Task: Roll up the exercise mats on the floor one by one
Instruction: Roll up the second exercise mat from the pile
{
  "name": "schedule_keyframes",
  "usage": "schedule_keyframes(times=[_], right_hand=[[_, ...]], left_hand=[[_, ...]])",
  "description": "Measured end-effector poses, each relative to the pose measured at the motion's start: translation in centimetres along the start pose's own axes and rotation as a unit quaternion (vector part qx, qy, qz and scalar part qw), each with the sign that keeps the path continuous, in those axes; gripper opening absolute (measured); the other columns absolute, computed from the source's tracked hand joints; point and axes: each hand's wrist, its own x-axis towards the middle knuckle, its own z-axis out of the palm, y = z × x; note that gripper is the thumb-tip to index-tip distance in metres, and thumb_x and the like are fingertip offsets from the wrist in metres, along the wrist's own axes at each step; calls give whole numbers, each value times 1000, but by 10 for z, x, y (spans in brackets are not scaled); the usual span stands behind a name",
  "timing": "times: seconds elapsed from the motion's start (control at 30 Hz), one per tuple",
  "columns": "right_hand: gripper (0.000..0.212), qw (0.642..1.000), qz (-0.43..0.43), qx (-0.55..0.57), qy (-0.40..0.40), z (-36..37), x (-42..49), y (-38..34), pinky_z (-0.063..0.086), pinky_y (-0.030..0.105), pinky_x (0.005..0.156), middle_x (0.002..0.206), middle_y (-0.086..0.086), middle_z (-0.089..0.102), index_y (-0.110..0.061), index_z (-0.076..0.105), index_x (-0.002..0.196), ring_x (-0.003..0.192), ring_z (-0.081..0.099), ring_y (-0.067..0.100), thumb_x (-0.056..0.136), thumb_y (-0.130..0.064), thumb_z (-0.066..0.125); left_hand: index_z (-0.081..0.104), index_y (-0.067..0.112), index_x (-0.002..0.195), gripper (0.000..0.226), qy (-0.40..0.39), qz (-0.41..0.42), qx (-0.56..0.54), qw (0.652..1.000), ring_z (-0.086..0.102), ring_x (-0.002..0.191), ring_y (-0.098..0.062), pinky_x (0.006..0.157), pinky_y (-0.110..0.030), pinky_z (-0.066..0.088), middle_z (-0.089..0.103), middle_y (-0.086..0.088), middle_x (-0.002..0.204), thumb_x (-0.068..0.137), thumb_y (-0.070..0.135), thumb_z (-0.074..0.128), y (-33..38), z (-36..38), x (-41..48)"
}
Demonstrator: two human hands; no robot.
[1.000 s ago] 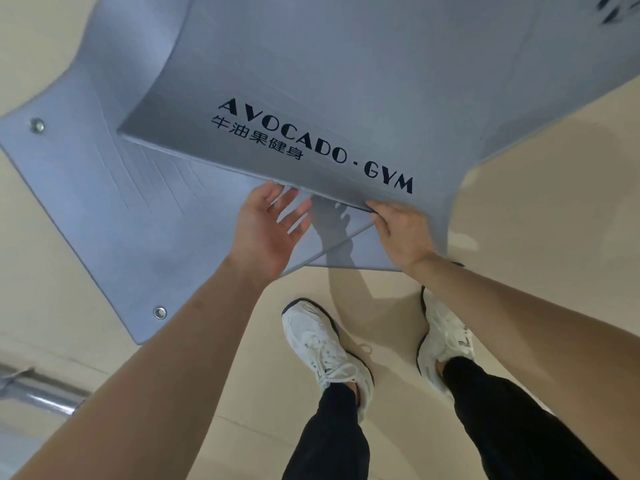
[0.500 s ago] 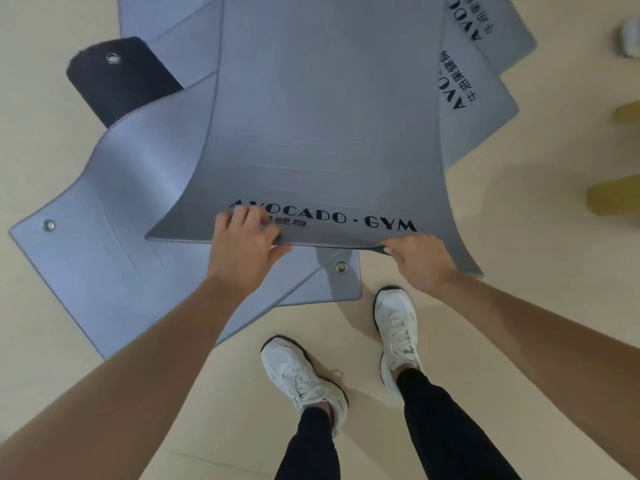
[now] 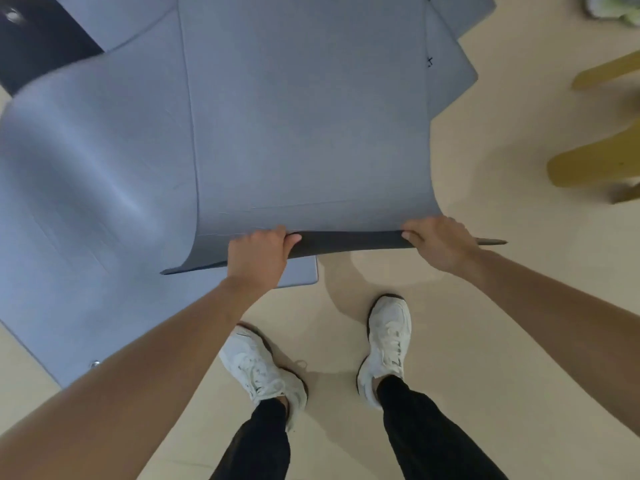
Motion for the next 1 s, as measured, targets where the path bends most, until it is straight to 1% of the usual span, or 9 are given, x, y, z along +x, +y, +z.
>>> schedule_keyframes(times=[0.07, 0.17, 0.27, 0.4, 0.5, 0.63, 0.73, 0.9, 1.0], right_hand=[[25, 989, -42, -94, 105, 28, 22, 0, 51, 42, 84, 116, 11, 70, -15, 66, 123, 97, 64, 37, 99, -10, 60], [56, 951, -152, -178, 202, 82, 49, -6, 43, 53, 104, 143, 16, 55, -13, 53, 141, 123, 56, 41, 89, -19, 73], [63, 904, -263, -244, 232, 134, 62, -7, 31, 60, 114, 152, 17, 47, -14, 45, 148, 137, 44, 42, 94, -36, 68], [79, 878, -270, -321, 231, 167, 98, 14, 17, 61, 121, 162, 17, 37, -10, 35, 157, 146, 34, 42, 96, -52, 62], [98, 894, -247, -315, 201, 169, 138, 16, 19, 64, 119, 164, 20, 31, -13, 25, 161, 146, 32, 46, 90, -75, 50], [107, 910, -267, -259, 182, 167, 172, 17, 33, 59, 113, 153, 20, 43, -19, 31, 159, 133, 43, 42, 80, -90, 41], [110, 922, -277, -206, 173, 164, 183, 23, 41, 52, 108, 145, 15, 50, -23, 35, 158, 124, 50, 37, 75, -95, 33], [114, 954, -252, -136, 90, 147, 190, 20, 38, 37, 98, 141, -1, 48, -36, 26, 161, 120, 46, 23, 66, -99, 32], [113, 962, -247, -103, 58, 137, 189, 17, 36, 31, 91, 133, -5, 50, -39, 27, 159, 117, 48, 19, 64, -99, 33]], left_hand=[[61, 18, 100, 50, -12, -26, 21, 999, 47, 61, -24, 58, -32, 37, 56, -4, 72, 109, 53, 26, 7, 19, 26], [68, 20, 103, 52, -23, 8, 77, 997, 51, 63, -22, 66, -32, 41, 55, -2, 69, 108, 54, 29, 8, 58, 62], [69, 23, 107, 51, -30, 30, 94, 995, 60, 71, -25, 72, -33, 42, 60, -3, 73, 108, 55, 29, -6, 93, 88], [69, 24, 102, 52, -78, 24, 9, 997, 60, 87, -29, 71, -35, 38, 68, -5, 95, 106, 58, 31, -41, 126, 131], [71, 19, 103, 46, -75, 70, -40, 994, 54, 84, -25, 70, -35, 34, 55, 3, 81, 107, 50, 37, -53, 149, 155], [72, 21, 111, 31, 41, 160, -89, 982, 62, 95, -29, 79, -41, 44, 68, 1, 98, 107, 39, 48, -65, 164, 160], [68, 23, 131, 54, 124, 211, -49, 968, 61, 100, -28, 85, -42, 46, 69, -1, 115, 99, 58, 42, -54, 147, 146], [35, 23, 158, 110, 26, 170, 120, 978, 43, 137, -34, 115, -50, 33, 45, -9, 155, 76, 95, 21, -23, 151, 104], [29, 20, 161, 121, 8, 144, 128, 981, 35, 146, -38, 124, -54, 21, 38, -16, 160, 70, 98, 17, -21, 163, 96]])
